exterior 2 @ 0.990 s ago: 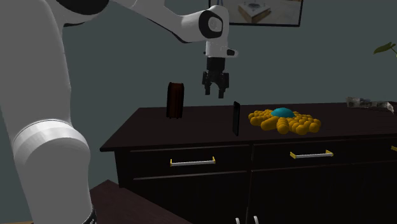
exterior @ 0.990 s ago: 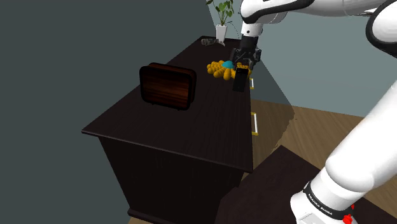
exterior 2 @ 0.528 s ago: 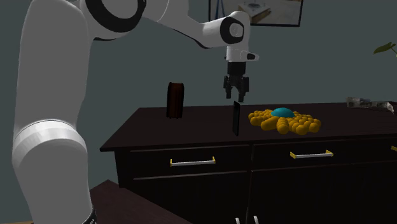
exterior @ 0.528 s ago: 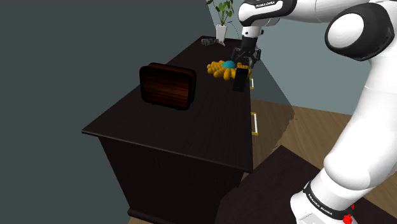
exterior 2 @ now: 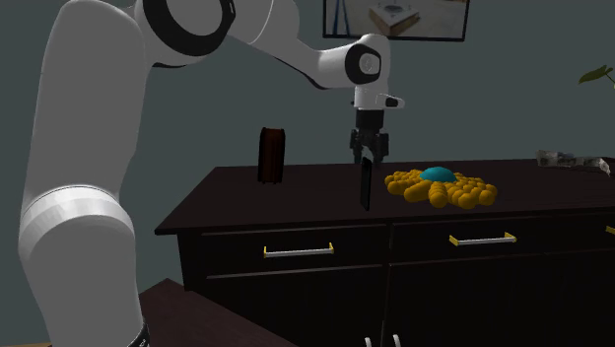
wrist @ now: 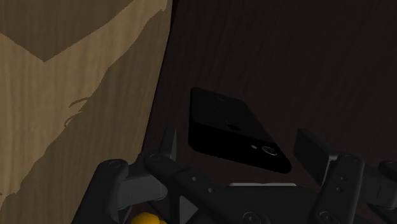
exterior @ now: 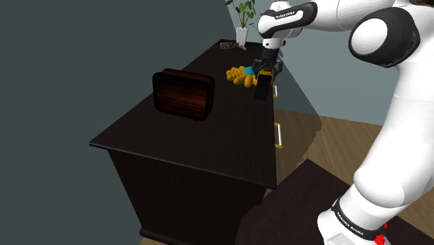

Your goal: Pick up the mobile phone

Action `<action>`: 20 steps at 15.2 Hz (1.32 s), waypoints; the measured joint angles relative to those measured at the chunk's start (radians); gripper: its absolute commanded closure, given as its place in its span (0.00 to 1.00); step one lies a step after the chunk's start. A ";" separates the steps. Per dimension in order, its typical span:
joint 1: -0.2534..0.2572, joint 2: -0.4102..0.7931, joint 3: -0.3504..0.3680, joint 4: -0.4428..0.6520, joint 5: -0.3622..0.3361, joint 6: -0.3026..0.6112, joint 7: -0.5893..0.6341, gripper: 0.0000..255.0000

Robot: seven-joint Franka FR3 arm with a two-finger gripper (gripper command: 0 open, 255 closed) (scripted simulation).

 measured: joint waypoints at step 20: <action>-0.001 -0.002 -0.001 0.092 -0.001 -0.093 0.001 1.00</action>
